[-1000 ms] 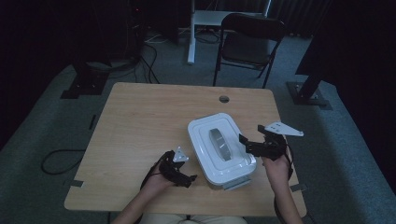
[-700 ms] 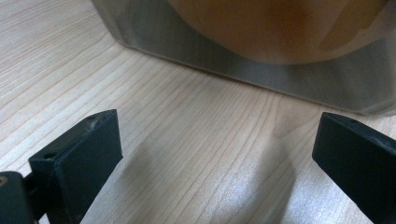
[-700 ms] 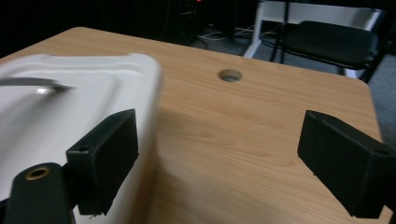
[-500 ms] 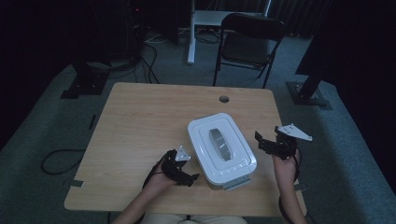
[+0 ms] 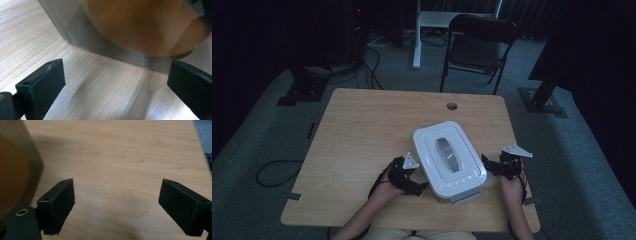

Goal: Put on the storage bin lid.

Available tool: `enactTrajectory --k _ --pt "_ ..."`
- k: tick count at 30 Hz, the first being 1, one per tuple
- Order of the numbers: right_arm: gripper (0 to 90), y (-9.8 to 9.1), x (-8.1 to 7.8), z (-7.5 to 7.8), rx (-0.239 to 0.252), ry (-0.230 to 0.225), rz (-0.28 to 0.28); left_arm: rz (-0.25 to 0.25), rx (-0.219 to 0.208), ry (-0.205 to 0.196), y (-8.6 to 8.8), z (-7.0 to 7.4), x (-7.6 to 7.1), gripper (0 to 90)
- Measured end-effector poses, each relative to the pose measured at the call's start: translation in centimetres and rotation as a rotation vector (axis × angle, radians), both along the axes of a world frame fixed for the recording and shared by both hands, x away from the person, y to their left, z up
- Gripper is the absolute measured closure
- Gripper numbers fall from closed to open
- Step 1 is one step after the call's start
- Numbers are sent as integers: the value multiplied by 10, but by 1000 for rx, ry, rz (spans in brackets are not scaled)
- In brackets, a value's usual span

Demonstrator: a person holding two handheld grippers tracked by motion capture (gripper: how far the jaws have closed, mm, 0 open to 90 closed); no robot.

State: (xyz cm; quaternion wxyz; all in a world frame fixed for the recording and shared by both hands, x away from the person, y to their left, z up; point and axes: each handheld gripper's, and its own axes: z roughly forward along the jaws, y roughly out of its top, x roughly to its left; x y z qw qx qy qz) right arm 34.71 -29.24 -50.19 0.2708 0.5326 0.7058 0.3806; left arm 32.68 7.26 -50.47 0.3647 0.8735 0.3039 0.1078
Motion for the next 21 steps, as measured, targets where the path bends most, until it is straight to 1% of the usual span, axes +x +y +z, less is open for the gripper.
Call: enactTrajectory --k 2,3,5,6,7,8,9,10,11,13,14,15,17,18,19,20,21 --pt "132 2 -1 -2 1 6 10 4 -5 0 0 0 0 21" --pt "132 6 -3 -7 5 15 31 2 -5 0 0 0 0 21" --pt "132 10 -5 -10 0 17 53 2 -4 -2 0 0 -1 21" --pt "132 12 -6 -10 0 23 69 1 -6 -1 0 0 -1 21" --pt "132 12 -6 -10 0 23 69 1 -6 -1 0 0 -1 21" --pt "132 14 -7 -10 3 23 81 1 -6 -1 0 0 -1 21" --pt "131 17 -10 -10 2 21 108 -1 -3 -3 1 1 -2 21" --pt "130 19 -12 -9 4 22 120 2 -7 -2 2 1 -2 21" --pt "155 21 -13 -9 -5 22 135 3 -4 -2 2 1 -3 21" --pt "166 23 -17 -9 -6 18 133 2 -7 0 4 1 -4 21" --pt "166 23 -18 -9 -4 23 136 1 -3 0 5 1 -4 21" --pt "166 23 -19 -10 -1 19 136 -1 0 -1 5 1 -4 21" --pt "166 25 -22 -11 5 37 127 3 -4 0 7 2 -4 21" --pt "166 26 -24 -12 15 32 124 3 -4 -1 8 2 -4 21" --pt "160 27 -25 -13 20 35 128 4 -4 -2 10 2 -4 21" --pt "159 29 -26 -13 12 47 134 5 -3 -2 11 3 -4 21" --pt "159 32 -28 -13 9 46 142 8 -1 -2 13 3 -4 21"
